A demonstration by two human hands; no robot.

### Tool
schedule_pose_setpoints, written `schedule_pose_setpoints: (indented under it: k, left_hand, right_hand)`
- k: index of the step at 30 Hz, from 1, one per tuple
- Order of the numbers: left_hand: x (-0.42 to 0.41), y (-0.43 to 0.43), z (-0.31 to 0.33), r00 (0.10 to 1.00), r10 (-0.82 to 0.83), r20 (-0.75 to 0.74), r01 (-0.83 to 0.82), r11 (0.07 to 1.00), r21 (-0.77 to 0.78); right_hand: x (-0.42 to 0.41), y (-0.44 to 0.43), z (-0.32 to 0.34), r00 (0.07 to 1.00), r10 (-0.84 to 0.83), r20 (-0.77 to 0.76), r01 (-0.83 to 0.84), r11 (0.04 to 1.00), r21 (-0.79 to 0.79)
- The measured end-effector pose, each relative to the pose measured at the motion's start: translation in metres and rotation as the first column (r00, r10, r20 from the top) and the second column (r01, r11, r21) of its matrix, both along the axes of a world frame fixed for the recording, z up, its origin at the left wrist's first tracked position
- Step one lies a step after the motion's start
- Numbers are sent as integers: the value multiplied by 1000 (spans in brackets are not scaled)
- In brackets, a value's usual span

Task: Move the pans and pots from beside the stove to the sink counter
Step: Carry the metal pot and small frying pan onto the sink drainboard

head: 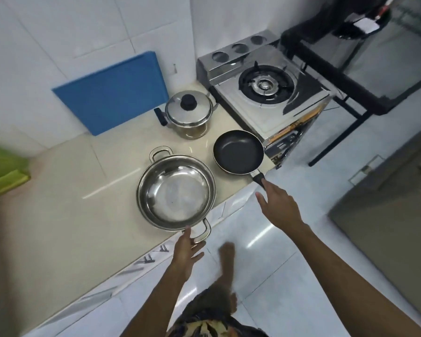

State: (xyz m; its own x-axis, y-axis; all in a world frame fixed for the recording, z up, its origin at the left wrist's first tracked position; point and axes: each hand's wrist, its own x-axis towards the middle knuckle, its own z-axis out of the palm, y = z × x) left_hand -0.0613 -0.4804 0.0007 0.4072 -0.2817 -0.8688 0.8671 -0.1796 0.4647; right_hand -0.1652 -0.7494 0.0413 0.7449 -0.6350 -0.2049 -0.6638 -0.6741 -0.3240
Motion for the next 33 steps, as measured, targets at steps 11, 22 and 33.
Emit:
schedule_pose_setpoints:
  k: [11,22,33]
  left_hand:
    - [7,-36,-20,872,486,-61,-483,874,64]
    - [-10,-54,-13,772,635,-7,-634,771,65]
    - [-83,-44,23,528,843,101,-849,527,35]
  right_hand:
    - [37,-71,-61,989,-109,-96,139,894,426]
    - [41,-98,-61,902,-423,-80,288,454,844]
    - [36,-81,-28,992,-95,84,-16,560,828]
